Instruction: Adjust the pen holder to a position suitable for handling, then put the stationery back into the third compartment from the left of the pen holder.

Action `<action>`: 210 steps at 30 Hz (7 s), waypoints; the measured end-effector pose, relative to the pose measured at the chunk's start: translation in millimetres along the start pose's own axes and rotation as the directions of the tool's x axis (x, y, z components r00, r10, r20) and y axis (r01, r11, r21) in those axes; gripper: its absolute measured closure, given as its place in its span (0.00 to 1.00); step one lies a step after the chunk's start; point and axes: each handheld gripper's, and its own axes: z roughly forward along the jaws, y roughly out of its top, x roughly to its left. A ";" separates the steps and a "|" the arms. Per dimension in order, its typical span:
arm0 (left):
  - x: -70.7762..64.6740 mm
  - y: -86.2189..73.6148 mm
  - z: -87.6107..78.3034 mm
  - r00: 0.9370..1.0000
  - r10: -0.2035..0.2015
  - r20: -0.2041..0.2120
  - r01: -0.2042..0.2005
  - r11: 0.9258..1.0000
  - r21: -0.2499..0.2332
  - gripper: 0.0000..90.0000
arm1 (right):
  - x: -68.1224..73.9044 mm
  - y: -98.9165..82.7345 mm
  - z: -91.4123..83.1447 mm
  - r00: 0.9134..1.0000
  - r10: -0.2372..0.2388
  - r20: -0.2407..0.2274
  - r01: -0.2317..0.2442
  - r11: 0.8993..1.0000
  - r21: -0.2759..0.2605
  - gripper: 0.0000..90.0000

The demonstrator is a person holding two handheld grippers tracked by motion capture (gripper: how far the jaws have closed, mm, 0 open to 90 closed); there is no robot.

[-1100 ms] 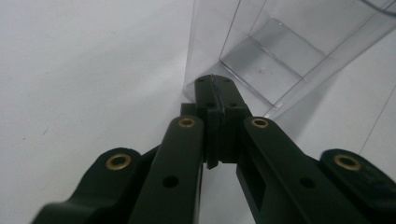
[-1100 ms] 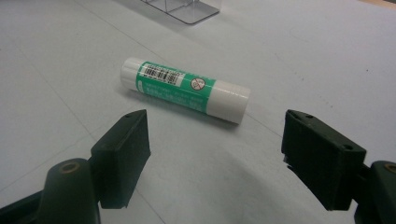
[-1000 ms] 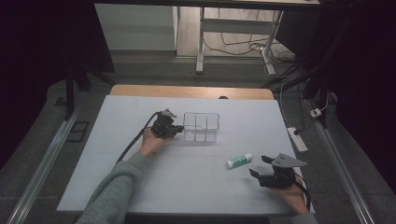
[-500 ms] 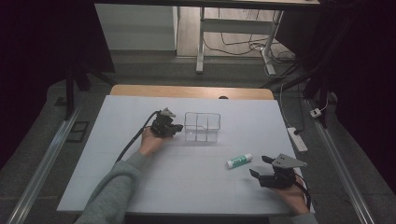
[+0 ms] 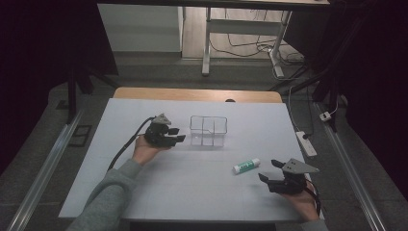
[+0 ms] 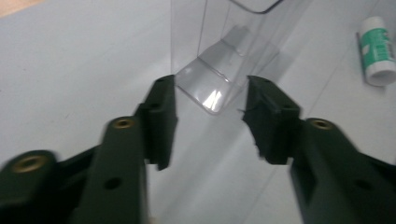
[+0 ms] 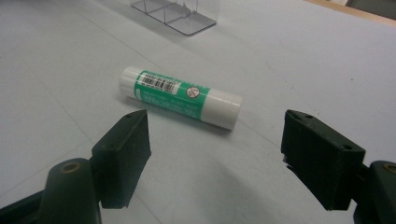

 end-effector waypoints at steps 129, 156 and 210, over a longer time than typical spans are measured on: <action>-24.0 -121.7 -89.0 0.985 -0.025 -0.170 0.036 0.997 0.063 0.30 | -16.6 80.0 95.4 0.702 -0.421 -0.574 0.683 0.627 0.375 0.71; -25.5 -120.9 -89.5 0.985 -0.013 -0.174 0.023 0.998 0.057 0.30 | 12.4 101.8 70.9 0.933 -0.103 -0.346 0.203 0.941 0.269 0.71; -74.7 -73.2 -66.3 0.940 0.299 -0.164 -0.300 0.954 0.020 0.31 | 61.8 105.0 110.4 0.906 0.174 -0.386 -0.045 0.946 0.321 0.71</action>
